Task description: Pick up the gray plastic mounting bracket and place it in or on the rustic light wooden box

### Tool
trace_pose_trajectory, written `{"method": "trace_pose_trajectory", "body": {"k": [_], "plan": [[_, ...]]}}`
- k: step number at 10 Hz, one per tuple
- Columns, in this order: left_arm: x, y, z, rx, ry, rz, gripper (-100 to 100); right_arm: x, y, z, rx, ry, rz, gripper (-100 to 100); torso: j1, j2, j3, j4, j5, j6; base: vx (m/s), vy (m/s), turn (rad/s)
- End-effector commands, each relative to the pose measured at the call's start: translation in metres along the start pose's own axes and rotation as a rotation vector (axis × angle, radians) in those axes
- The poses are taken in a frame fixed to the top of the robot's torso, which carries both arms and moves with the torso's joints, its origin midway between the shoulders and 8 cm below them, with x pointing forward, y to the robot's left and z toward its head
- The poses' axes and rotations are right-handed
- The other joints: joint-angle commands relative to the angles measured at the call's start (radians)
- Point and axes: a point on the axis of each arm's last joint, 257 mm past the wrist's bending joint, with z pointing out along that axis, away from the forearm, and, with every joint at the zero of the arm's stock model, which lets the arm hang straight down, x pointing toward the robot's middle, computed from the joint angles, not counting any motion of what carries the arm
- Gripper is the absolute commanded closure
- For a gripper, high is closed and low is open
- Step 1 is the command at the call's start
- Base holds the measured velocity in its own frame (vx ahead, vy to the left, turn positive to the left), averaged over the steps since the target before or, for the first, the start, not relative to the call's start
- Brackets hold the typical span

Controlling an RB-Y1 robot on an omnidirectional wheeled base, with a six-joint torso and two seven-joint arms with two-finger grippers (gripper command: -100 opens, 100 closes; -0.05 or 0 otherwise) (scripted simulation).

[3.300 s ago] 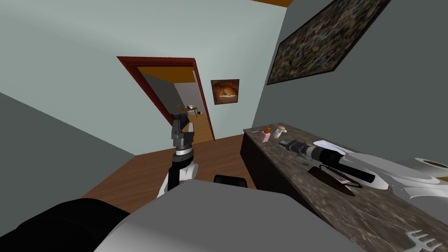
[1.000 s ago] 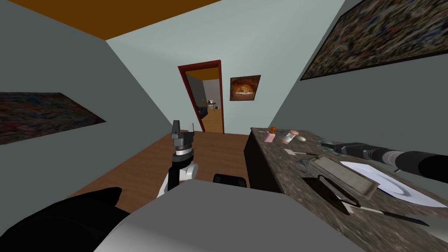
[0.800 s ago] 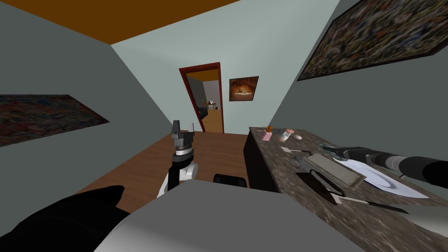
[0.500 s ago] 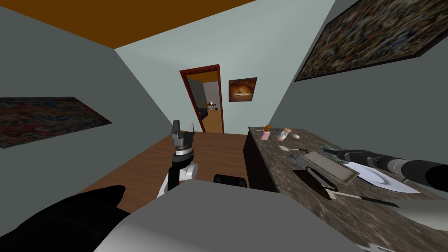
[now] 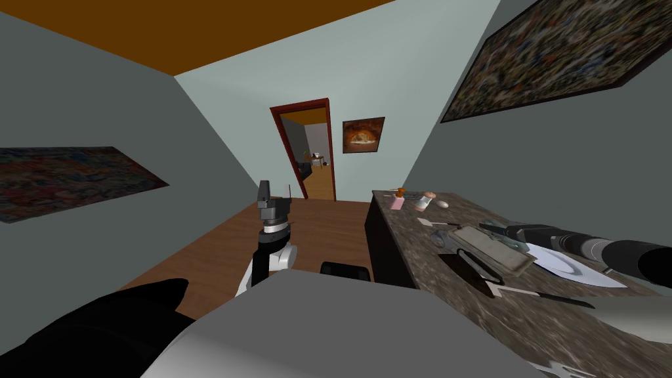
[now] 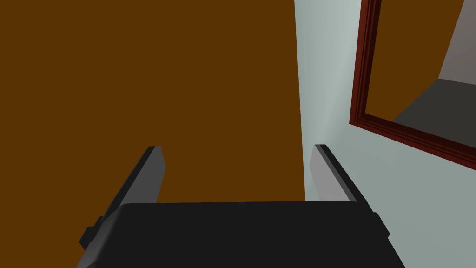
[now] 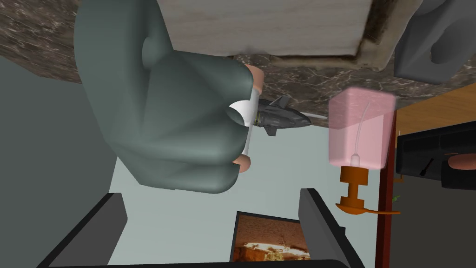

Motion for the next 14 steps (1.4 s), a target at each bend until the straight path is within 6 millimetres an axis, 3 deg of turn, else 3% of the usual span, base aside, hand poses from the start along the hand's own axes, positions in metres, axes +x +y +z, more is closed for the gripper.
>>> {"method": "trace_pose_trajectory", "body": {"k": [1,2,7,8,9,14], "plan": [[0.0,0.0,0.0,0.0,0.0,0.0,0,0.0,0.0,0.0,0.0,0.0,0.0,0,0.0,0.0,0.0,0.0,0.0,0.0,0.0,0.0,0.0],[0.0,0.0,0.0,0.0,0.0,0.0,0,-0.014,-0.008,-0.007,0.009,0.004,0.004,-100,0.0,0.0,0.0,0.0,0.0,0.0,-0.034,0.003,0.092],[0.0,0.0,0.0,0.0,0.0,0.0,0,-0.048,-0.023,-0.022,0.029,0.013,0.015,-100,0.001,0.002,0.001,0.001,0.0,0.0,-0.045,0.004,0.051],[0.0,0.0,0.0,0.0,0.0,0.0,0,-0.042,-0.017,-0.019,0.022,0.015,0.009,-100,0.001,0.003,0.002,0.001,0.0,0.0,-0.018,0.0,0.012],[0.0,0.0,0.0,0.0,0.0,0.0,0,-0.044,-0.018,-0.02,0.025,0.013,0.013,0,0.0,0.002,0.001,0.0,0.0,0.0,0.0,0.0,0.0],[0.0,0.0,0.0,0.0,0.0,0.0,0,-0.043,-0.018,-0.02,0.024,0.013,0.012,0,0.0,0.0,0.0,0.0,0.0,0.0,0.0,0.0,0.0]]}}
